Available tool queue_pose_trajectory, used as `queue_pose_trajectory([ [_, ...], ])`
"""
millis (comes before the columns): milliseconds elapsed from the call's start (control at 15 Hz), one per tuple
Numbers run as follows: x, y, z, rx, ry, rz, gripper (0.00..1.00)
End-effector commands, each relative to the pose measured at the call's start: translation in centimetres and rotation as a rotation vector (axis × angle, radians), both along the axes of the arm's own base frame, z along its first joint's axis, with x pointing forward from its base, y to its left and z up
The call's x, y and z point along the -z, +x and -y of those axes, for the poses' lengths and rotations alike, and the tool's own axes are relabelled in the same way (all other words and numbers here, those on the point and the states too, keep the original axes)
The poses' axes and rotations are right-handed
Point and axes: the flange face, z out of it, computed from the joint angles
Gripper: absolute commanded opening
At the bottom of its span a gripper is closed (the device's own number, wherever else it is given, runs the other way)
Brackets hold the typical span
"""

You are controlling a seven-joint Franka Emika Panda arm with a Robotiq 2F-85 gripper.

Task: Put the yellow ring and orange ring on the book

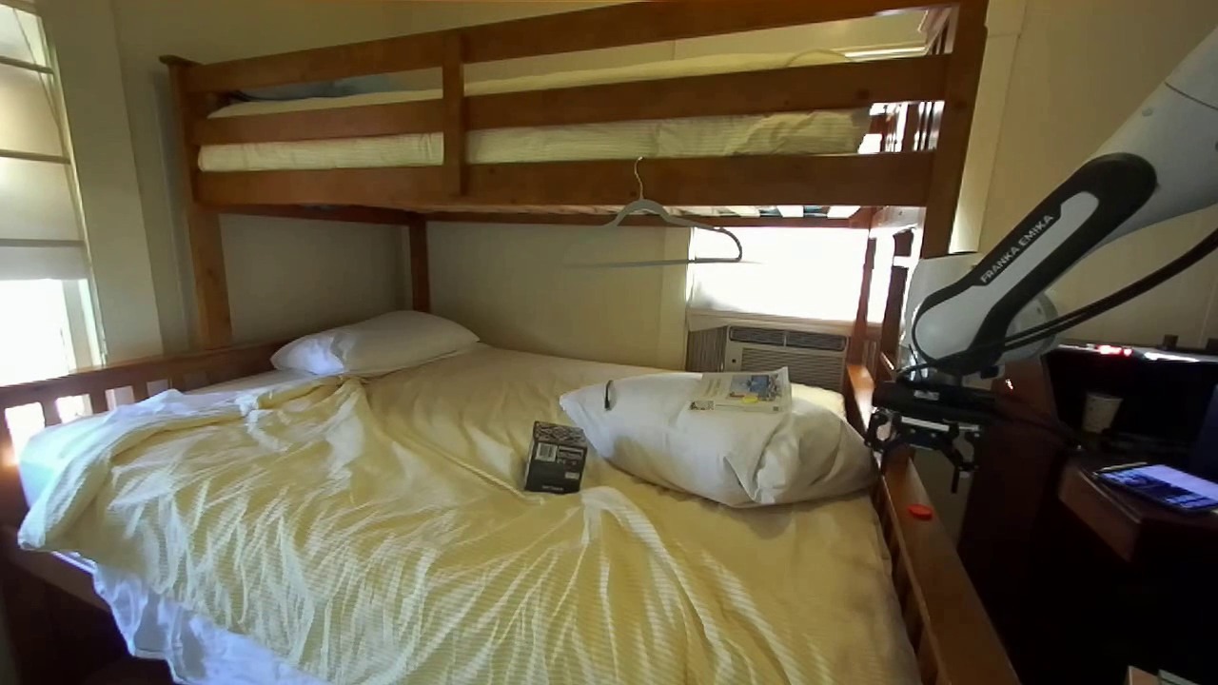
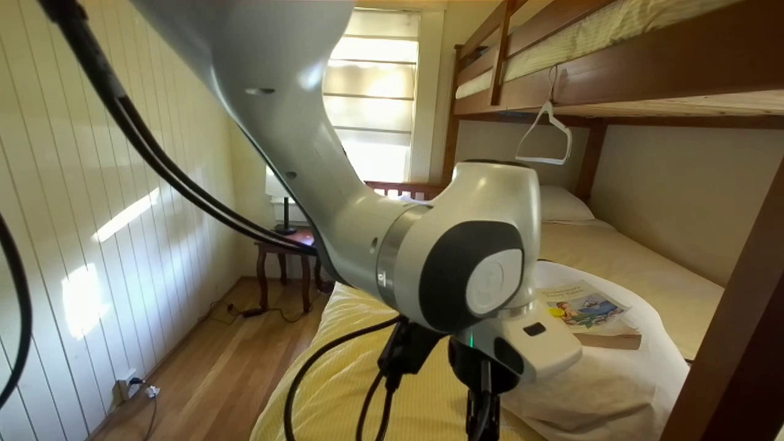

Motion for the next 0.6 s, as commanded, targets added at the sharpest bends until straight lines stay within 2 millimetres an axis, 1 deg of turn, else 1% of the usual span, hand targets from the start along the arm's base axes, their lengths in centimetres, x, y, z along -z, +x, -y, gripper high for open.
queue_pose_trajectory([
  [0,0.4,-1.2,2.4,0.054,0.040,0.005,1.00],
  [67,0.2,-1.0,1.5,0.035,0.019,0.003,1.00],
  [133,0.2,-1.3,1.8,0.041,0.020,0.002,1.00],
  [267,0.2,-1.2,1.7,0.038,0.020,0.001,1.00],
  [533,1.1,-1.0,3.0,0.088,0.064,0.004,1.00],
])
